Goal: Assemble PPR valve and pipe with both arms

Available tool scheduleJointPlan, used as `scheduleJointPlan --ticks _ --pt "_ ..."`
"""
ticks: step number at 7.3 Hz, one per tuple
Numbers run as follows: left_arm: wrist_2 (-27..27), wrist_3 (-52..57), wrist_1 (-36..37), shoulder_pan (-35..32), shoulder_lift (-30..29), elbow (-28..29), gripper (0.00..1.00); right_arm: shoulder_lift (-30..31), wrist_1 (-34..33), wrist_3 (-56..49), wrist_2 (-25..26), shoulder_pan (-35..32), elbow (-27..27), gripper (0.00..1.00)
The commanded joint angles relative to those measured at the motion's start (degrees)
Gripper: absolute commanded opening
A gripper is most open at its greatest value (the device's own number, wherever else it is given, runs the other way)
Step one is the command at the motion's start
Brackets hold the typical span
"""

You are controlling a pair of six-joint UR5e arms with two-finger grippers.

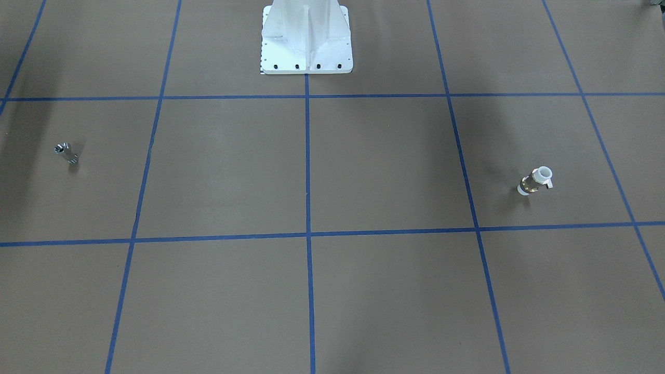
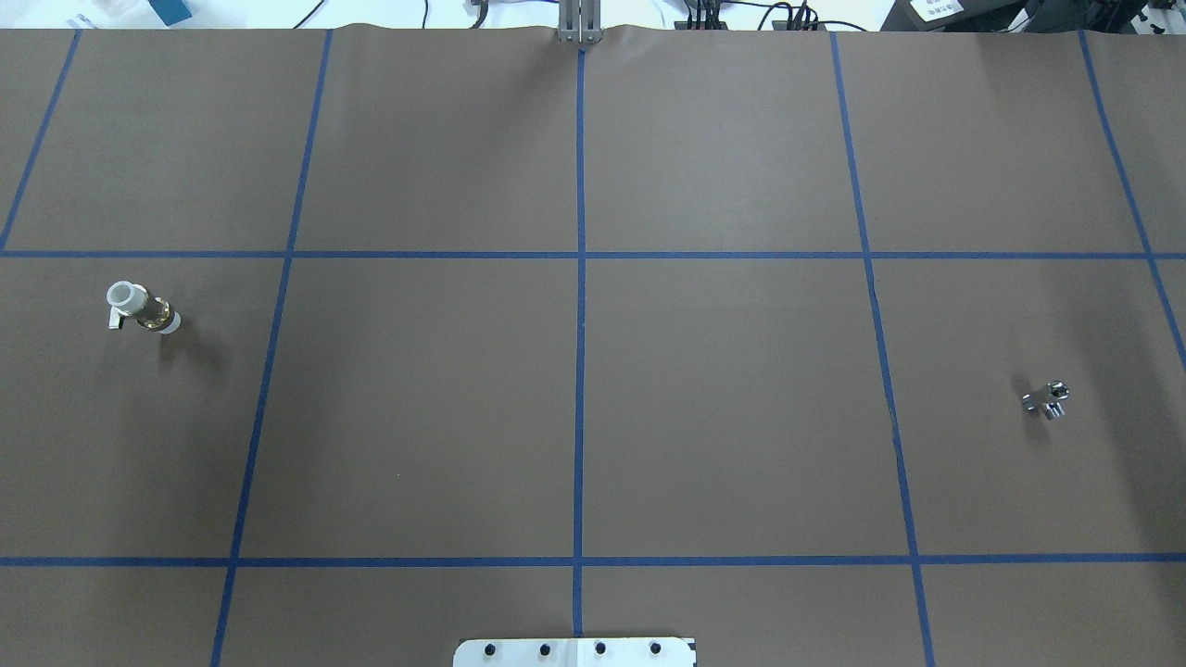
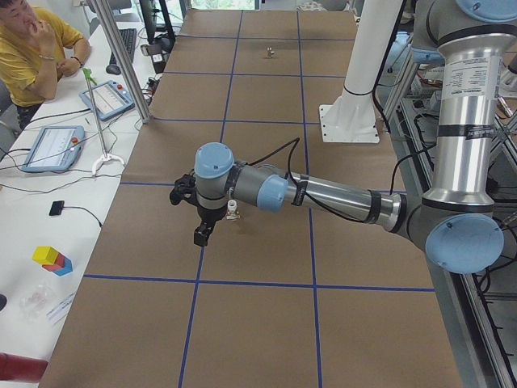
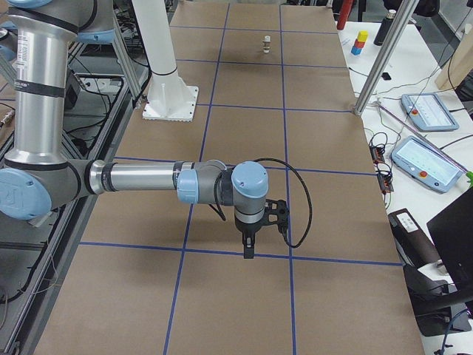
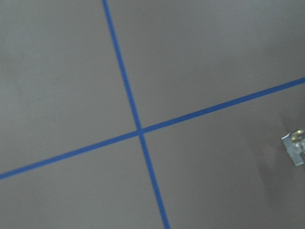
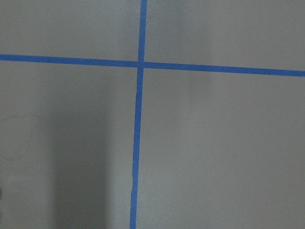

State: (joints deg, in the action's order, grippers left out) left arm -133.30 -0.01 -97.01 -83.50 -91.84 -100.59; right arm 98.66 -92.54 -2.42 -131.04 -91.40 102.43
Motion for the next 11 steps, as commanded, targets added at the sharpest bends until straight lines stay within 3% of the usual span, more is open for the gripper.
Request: scheduleJointPlan --ticks 1,3,6,11 --pt "0.31 -10.85 -0.63 7.52 -4.2 0.41 1.0 -0.04 -0.01 0.05 0.0 0.08 -0.04 1.0" --pt "0.41 -15.08 -5.29 16.49 -4.66 0.57 1.0 -0.04 -0.01 0.05 0.0 0.08 0.05 1.0" --pt "8.54 -22.91 -5.38 21.95 -4.31 -0.22 1.0 -0.04 -0.01 0.05 -0.09 0.17 0.05 1.0" --pt "9.28 -25.57 -5.38 27.07 -4.04 1.8 1.0 -0.04 -0.01 0.13 -0.09 0.43 -0.04 1.0"
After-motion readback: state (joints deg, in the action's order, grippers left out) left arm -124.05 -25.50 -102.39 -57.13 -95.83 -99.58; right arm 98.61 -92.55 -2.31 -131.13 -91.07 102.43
